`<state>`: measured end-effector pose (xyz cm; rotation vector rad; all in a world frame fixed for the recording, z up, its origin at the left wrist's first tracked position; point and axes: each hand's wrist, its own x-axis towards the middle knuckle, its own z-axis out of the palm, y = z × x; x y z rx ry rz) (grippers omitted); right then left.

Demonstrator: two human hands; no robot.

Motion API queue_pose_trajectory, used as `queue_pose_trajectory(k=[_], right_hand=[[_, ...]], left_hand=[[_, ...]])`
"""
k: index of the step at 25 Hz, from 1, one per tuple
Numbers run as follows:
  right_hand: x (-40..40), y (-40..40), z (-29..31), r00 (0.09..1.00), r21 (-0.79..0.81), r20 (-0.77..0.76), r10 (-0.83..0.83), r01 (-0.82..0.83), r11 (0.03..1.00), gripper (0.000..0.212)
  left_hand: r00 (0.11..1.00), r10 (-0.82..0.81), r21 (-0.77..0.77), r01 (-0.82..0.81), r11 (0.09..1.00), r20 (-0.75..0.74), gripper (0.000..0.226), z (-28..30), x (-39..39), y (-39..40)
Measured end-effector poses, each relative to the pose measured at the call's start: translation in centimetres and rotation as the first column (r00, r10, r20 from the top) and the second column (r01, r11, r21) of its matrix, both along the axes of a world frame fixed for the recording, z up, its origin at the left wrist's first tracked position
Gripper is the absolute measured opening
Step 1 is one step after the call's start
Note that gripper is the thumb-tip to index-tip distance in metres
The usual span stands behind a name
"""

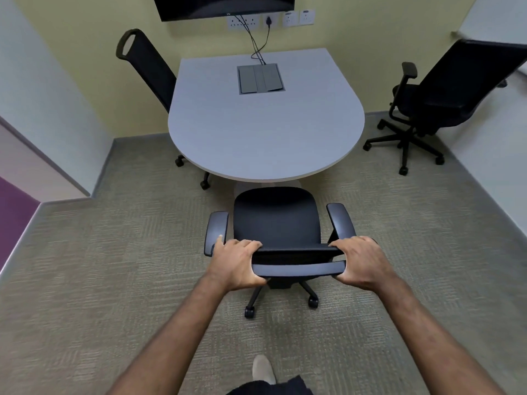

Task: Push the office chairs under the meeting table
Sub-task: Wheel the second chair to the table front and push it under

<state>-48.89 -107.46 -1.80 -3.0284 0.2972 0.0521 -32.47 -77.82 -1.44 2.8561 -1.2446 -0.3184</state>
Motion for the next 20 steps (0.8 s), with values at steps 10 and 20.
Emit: queue_pose_trajectory(k=[10,20], right_hand=[[-3.4,-0.5,-0.2,1.0,0.018,0.025,0.019,-0.02,1.0,0.059],[-7.5,-2.0,-0.4,0.998,-0.004,0.053,0.035,-0.034,0.999,0.06]], left_hand=[[0.998,0.004,0.013,-0.005,1.0,0.057,0.091,0.2,-3.9,0.1],[0.998,0.005,0.022,-0.006,1.0,0.066,0.091,0.1,-7.9,-1.2]])
